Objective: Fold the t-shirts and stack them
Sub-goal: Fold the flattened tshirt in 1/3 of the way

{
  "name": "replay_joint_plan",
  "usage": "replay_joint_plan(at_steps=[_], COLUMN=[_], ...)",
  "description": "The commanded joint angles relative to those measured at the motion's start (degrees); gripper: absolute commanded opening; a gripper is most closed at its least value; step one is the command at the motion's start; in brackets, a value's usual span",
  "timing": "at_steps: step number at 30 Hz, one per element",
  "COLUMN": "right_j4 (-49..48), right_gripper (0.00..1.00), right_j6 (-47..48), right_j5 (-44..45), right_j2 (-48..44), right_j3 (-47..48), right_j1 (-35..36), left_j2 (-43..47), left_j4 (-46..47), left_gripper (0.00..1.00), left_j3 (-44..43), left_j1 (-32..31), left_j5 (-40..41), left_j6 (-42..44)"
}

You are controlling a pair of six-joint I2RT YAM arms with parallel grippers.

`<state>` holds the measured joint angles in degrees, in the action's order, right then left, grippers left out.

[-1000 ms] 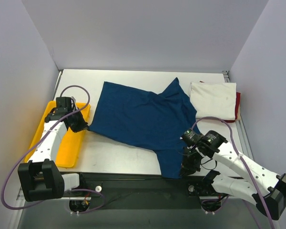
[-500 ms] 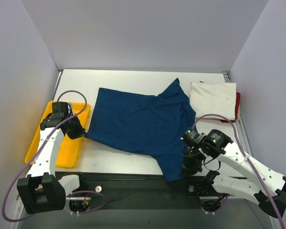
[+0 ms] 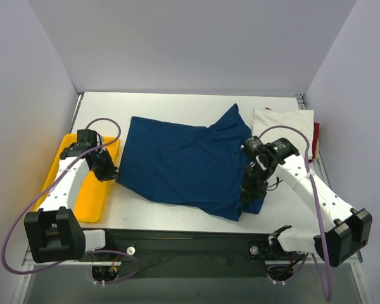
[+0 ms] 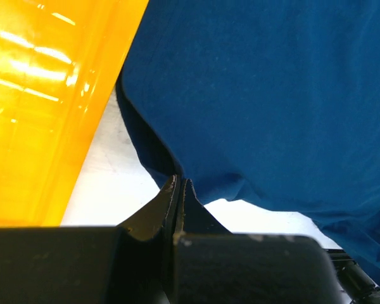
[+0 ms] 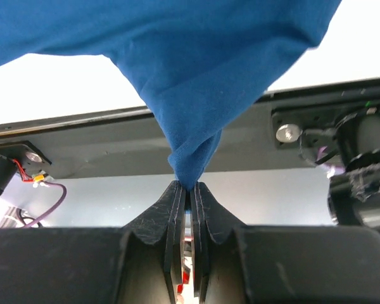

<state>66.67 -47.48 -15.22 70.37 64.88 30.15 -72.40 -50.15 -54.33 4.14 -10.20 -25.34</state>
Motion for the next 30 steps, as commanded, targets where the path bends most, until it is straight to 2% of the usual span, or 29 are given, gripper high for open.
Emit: replay_joint_plan(at_steps=[1,10,17,24,30], right_j4=[2.9,2.4,2.3,2.3,2.3], right_gripper=[0.00,0.00,0.00,0.00,0.00], right_j6=[7.7,16.0,19.7,22.4,23.8], right_j5=[1.8,0.6,-0.2,-0.9,-1.2], right_j2=[3.7,14.6,24.7,32.9,37.4], right_j3=[4.2,16.0,26.7,35.8,39.4], right_j1=[-3.5,-15.0,-20.1,-22.7,-24.0], left_j2=[-2.1,-8.5,-13.1,-18.1,-21.1], left_j4=[2.5,3.7,4.2,5.0,5.7], left_gripper=[0.00,0.00,0.00,0.00,0.00], left_j3=[-4.5,-11.0,-15.4,-19.6,-22.3], left_j1=[-0.8,-1.7,-1.8,-1.7,-1.7], left_j5=[-1.3,-1.2,-0.4,-0.4,-0.4], left_j6=[-1.4,-4.5,-5.9,-6.7,-7.5])
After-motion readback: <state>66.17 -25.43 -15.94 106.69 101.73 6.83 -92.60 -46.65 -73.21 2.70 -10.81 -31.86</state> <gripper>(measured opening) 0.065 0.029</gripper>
